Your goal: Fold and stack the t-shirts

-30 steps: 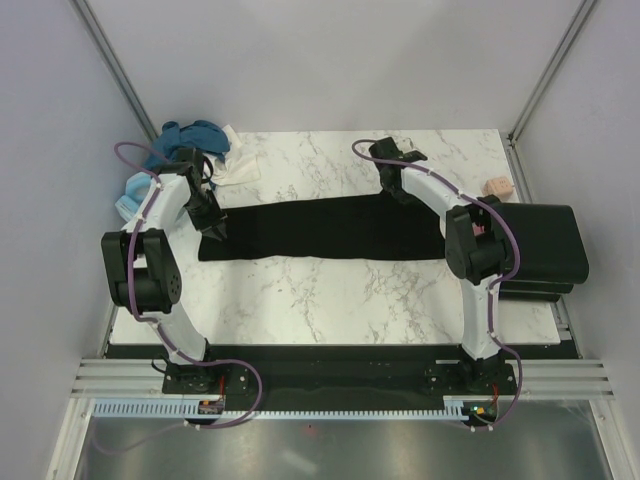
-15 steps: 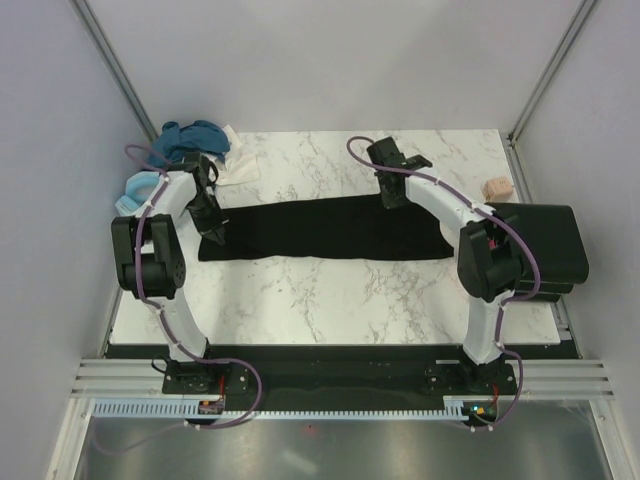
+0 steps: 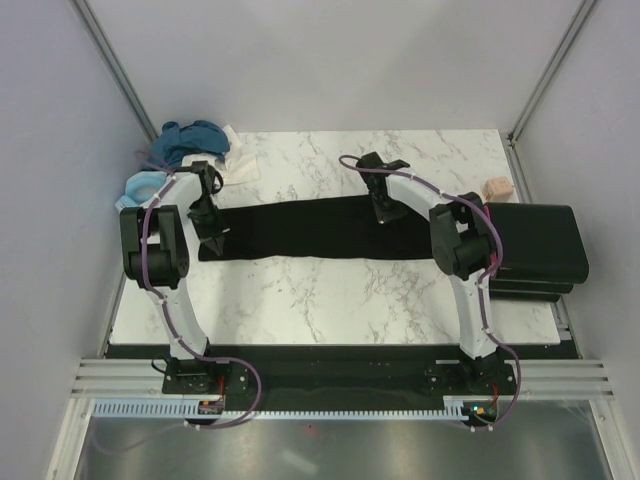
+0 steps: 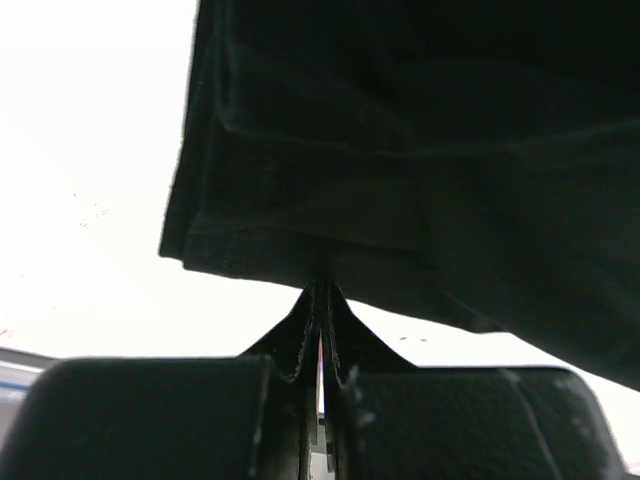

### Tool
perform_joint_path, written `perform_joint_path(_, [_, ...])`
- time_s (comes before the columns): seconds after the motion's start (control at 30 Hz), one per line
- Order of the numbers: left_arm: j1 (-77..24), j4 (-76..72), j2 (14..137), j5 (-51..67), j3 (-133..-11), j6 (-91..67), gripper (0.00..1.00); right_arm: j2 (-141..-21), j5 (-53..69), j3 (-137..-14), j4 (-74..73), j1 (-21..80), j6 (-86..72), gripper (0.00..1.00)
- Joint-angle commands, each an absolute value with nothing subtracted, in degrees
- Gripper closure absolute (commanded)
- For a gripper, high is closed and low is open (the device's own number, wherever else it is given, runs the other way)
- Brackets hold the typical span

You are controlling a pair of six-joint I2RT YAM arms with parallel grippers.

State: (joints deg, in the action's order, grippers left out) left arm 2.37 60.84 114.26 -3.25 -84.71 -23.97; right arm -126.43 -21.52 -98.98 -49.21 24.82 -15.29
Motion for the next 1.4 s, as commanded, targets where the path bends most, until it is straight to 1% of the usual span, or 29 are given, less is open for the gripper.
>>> perform_joint_path(0.0, [2.2, 64.3, 115.6, -6.9, -84.1, -25.2, 0.98, -133.8, -22.9, -109.4, -56.7, 24.3, -18.0, 1.0])
perform_joint_path(0.17, [2.2, 65.1, 114.8, -6.2, -83.1, -25.4, 0.98, -140.8, -18.6, -117.7, -63.8, 22.8, -19.6, 1.0])
perform_joint_path(0.23, [2.2, 65.7, 115.1, -5.0, -82.8, -25.1, 0.98, -141.5, -15.9, -120.2, -64.1, 22.1, -19.6, 1.0])
perform_joint_path(0.4, [1.1, 66.4, 115.1, -2.5, -80.2, -24.5, 0.98, -143.9, -14.3, -127.5, -64.6, 20.8, -18.8, 1.0])
perform_joint_path(0.47, [-0.2, 67.1, 115.0, -2.5, -79.4, -24.4, 0.98, -145.1, -12.1, -130.9, -65.5, 20.1, -18.5, 1.0])
perform_joint_path(0.63, [-5.0, 69.2, 114.2, -4.4, -77.8, -25.5, 0.98, -146.7, -10.6, -134.6, -65.0, 19.3, -18.9, 1.0])
perform_joint_path(0.73, [-5.4, 67.9, 110.5, -5.4, -77.0, -26.8, 0.98, -145.3, -10.1, -133.5, -62.4, 19.2, -17.9, 1.0])
perform_joint_path(0.87, [-5.4, 65.6, 102.4, -6.1, -80.2, -27.6, 0.98, -138.3, -10.2, -126.2, -54.7, 19.2, -16.6, 1.0])
perform_joint_path(0.93, [-5.3, 65.0, 101.5, -7.5, -81.9, -28.6, 0.98, -134.9, -9.7, -124.6, -53.3, 19.2, -16.3, 1.0])
perform_joint_path(0.97, [-5.3, 64.9, 102.1, -8.3, -84.1, -29.0, 0.98, -133.9, -9.1, -123.1, -52.0, 19.2, -15.9, 0.98])
perform_joint_path(1.0, [-5.3, 64.8, 102.6, -8.7, -85.1, -29.4, 0.98, -132.8, -8.0, -122.3, -51.4, 19.2, -15.7, 0.82])
perform_joint_path(1.03, [-5.3, 64.8, 103.2, -9.0, -86.0, -29.5, 0.98, -130.4, -7.2, -121.4, -49.8, 19.2, -15.6, 0.74])
perform_joint_path(1.07, [-5.3, 64.6, 104.1, -9.7, -87.9, -29.5, 0.98, -129.0, -7.0, -119.5, -49.2, 19.2, -15.9, 0.71])
perform_joint_path(1.1, [-5.3, 64.8, 106.1, -10.0, -88.8, -29.3, 0.98, -127.8, -5.9, -118.5, -48.6, 19.2, -16.0, 0.66])
perform_joint_path(1.17, [-5.3, 65.0, 108.4, -10.9, -91.3, -29.0, 0.98, -123.7, -5.2, -115.2, -46.7, 19.2, -15.7, 0.62])
perform_joint_path(1.37, [-5.2, 66.2, 117.8, -13.7, -95.9, -28.7, 0.98, -118.6, -4.5, -110.5, -47.9, 19.2, -15.0, 0.62])
